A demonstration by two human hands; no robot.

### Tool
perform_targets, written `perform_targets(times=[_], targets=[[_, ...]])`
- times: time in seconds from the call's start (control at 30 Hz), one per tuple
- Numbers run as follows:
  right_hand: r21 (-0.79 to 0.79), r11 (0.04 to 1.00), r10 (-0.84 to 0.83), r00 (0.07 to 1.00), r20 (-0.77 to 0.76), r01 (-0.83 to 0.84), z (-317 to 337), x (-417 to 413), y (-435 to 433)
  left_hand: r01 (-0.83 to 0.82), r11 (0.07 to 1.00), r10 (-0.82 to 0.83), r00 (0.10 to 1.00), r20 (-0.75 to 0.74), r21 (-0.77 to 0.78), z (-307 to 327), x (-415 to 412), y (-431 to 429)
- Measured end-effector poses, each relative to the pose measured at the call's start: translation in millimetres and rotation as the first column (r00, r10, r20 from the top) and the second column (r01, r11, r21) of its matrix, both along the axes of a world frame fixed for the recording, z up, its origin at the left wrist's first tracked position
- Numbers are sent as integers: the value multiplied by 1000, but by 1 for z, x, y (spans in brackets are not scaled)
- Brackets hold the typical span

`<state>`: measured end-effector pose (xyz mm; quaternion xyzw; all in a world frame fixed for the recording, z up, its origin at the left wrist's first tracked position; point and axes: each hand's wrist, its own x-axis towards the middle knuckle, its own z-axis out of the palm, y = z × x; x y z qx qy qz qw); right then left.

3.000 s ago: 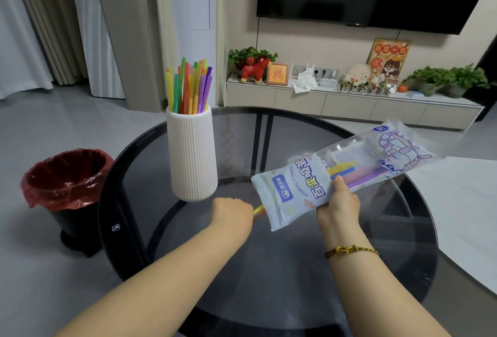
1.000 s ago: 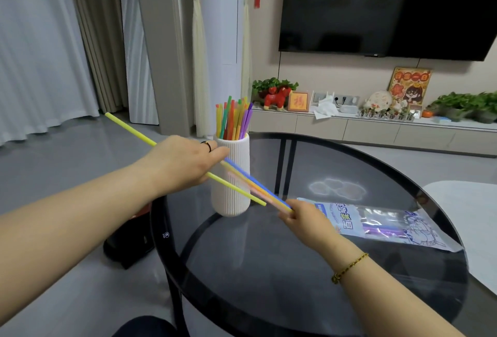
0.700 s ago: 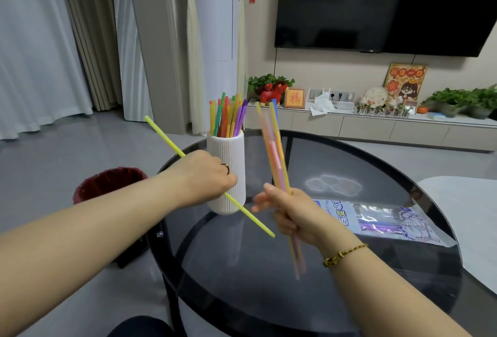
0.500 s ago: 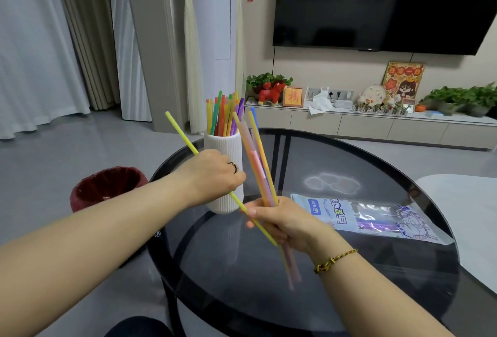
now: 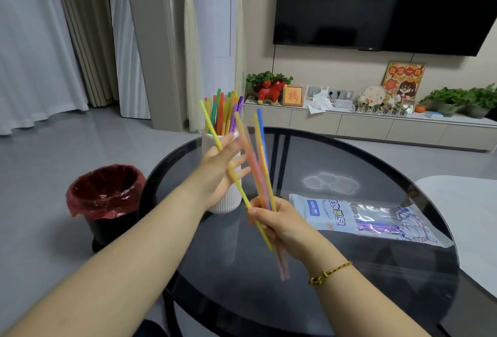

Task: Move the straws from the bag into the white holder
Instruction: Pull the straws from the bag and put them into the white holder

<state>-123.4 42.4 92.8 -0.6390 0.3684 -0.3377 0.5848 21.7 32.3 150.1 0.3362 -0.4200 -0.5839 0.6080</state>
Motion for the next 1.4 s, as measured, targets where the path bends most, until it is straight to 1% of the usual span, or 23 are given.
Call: perform_targets(times=[0.07, 0.13, 0.2, 0.33, 0.47, 0.57, 0.7, 0.8, 0.9, 1.0, 1.03, 1.1, 1.17, 1.2, 1.23, 1.27, 1.3, 1.33, 1.4], targets=[[-9, 1000, -28, 998, -61, 27, -1, 7, 1, 94, 994, -93, 995, 18, -49, 6, -10, -6], [-53, 996, -77, 990, -122, 71, 0, 15, -1, 110, 991, -103, 990, 98, -73, 12, -21, -9], [-66, 989, -136, 982, -130, 129, 3, 22, -4, 84, 992, -63, 977, 203, -98, 19, -32, -7], [-81, 982, -177, 981, -83, 170, 8, 28, -12, -36, 983, 93, 943, 319, -179, 23, -43, -5], [-98, 970, -223, 975, -8, 221, 4, 28, -16, -43, 970, 141, 903, 406, -241, 12, -45, -5], [-98, 960, -259, 965, 44, 262, 0, 25, -17, -35, 975, 130, 893, 430, -221, 0, -45, -5], [-81, 963, -254, 966, 40, 256, -4, 24, -18, -36, 983, 109, 900, 423, -178, -6, -46, -6], [-111, 960, -258, 966, 19, 258, -5, 25, -19, -19, 985, 90, 902, 423, -169, -5, -46, -7], [-160, 955, -254, 967, 8, 251, -4, 27, -20, -30, 974, 133, 878, 460, -225, -2, -44, -9], [-201, 934, -293, 955, 37, 294, 6, 28, -23, -40, 959, 168, 876, 451, -280, 1, -36, -11], [-203, 925, -317, 947, 59, 322, 11, 27, -26, -80, 949, 215, 872, 440, -306, 2, -31, -12], [-190, 904, -370, 923, 105, 384, 24, 25, -32, -234, 894, 386, 836, 391, -382, 4, -18, -15], [-180, 884, -412, 900, 142, 433, 37, 23, -39, -440, 782, 598, 730, 332, -442, 4, -1, -18], [-189, 872, -426, 890, 161, 451, 44, 23, -44, -518, 725, 675, 668, 314, -454, 2, 8, -21], [-201, 860, -436, 881, 186, 469, 52, 23, -48, -564, 690, 716, 623, 314, -454, -1, 17, -23], [-210, 849, -443, 869, 220, 485, 60, 23, -52, -592, 677, 733, 596, 327, -438, -4, 25, -26], [-214, 841, -441, 859, 260, 497, 69, 25, -57, -597, 690, 724, 590, 359, -410, -5, 33, -28], [-213, 838, -434, 850, 299, 502, 78, 26, -61, -582, 731, 682, 607, 408, -357, -9, 40, -31], [-220, 843, -398, 844, 359, 491, 98, 30, -69, -507, 832, 543, 660, 520, -224, -16, 50, -38]])
